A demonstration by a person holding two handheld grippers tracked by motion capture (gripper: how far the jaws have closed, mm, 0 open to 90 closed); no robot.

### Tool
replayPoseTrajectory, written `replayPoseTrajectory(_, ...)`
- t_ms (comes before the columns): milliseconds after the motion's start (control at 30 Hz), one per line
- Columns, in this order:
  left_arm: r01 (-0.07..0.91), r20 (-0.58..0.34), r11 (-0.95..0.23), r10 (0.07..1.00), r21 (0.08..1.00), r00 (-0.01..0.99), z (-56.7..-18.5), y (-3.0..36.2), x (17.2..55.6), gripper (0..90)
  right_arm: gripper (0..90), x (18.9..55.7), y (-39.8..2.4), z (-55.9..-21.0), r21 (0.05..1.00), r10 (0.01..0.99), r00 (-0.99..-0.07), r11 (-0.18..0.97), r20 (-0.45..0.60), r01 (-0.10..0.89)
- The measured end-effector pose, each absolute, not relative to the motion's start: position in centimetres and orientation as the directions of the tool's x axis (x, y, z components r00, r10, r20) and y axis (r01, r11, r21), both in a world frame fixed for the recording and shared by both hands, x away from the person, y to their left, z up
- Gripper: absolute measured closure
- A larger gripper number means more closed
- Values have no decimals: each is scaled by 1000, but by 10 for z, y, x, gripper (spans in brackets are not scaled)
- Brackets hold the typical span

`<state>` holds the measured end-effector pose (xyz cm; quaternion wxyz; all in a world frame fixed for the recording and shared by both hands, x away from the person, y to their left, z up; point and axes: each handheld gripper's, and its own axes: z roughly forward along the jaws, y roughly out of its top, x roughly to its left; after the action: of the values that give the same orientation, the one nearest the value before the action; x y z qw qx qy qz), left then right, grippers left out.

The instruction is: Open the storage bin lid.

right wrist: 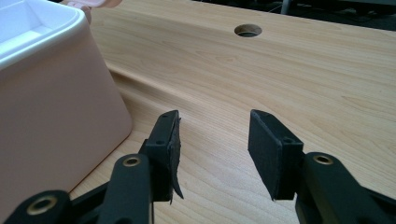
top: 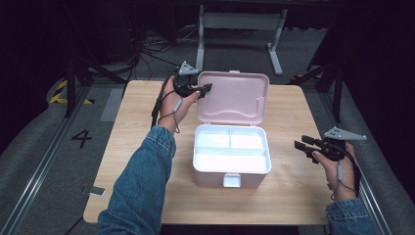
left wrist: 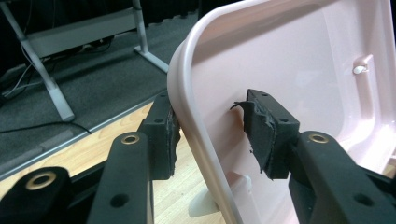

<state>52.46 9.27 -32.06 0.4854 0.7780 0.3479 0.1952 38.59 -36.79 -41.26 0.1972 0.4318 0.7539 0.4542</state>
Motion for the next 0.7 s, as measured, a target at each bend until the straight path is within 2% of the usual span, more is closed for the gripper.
replayPoseTrajectory(300, 392, -39, -314, 736, 865, 676, -337, 90, 537, 511, 545, 384, -364, -408, 861, 829, -554, 224, 79, 457)
replayPoseTrajectory(700, 470, -97, -312, 741, 826, 664, -355, 90, 549, 482, 553, 380, -357, -399, 871, 821, -569, 239, 55, 429)
